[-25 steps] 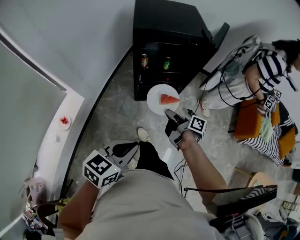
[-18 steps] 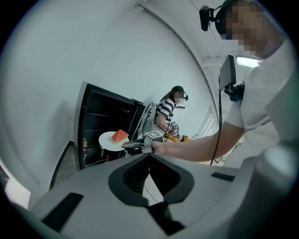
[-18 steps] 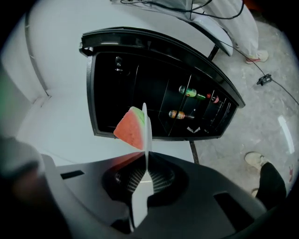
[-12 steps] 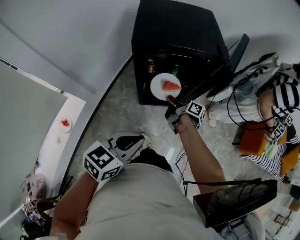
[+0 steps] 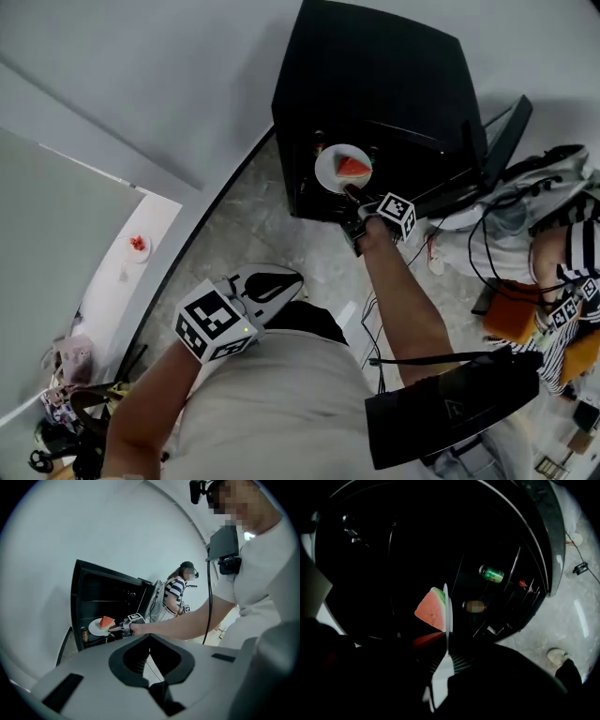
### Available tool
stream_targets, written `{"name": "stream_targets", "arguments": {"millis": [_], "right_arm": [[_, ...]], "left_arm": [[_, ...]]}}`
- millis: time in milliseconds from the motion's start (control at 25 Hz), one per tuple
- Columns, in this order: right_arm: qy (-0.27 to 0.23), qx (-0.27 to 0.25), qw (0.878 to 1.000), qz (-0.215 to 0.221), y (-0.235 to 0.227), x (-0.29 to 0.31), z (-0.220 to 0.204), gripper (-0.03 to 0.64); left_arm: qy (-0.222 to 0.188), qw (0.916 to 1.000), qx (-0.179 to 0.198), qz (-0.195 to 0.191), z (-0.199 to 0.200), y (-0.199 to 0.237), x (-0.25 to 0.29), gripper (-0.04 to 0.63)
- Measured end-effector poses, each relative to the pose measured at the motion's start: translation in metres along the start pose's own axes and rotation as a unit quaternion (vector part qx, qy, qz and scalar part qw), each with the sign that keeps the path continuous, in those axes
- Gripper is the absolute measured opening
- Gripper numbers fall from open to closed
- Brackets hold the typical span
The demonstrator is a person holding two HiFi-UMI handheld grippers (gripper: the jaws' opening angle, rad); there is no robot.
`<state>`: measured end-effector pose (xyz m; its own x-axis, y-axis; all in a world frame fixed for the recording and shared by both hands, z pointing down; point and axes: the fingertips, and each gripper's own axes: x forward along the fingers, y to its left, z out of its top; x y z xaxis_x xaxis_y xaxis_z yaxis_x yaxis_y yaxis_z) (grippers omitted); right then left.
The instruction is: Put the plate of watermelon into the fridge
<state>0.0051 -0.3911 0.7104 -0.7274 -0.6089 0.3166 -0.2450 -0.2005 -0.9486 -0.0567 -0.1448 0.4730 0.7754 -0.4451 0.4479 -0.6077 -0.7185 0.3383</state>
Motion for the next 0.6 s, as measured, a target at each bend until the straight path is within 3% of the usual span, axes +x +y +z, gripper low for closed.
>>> {"name": "stream_targets", "arguments": {"millis": [320, 600], "right_arm": [[-0.006, -0.009, 0.999, -0.035, 0.016, 0.046, 0.037, 0.025], [-0.009, -0.024, 0.998, -0.059, 0.006, 0.061, 0.057, 0.025]], "left_arm": [[-0.006, 0.9998, -0.019, -0.005, 0.037, 0.039, -0.005, 0.012], [-0.003, 0.9997, -0.024, -0.004, 0.039, 0.052, 0.007, 0.012]]}}
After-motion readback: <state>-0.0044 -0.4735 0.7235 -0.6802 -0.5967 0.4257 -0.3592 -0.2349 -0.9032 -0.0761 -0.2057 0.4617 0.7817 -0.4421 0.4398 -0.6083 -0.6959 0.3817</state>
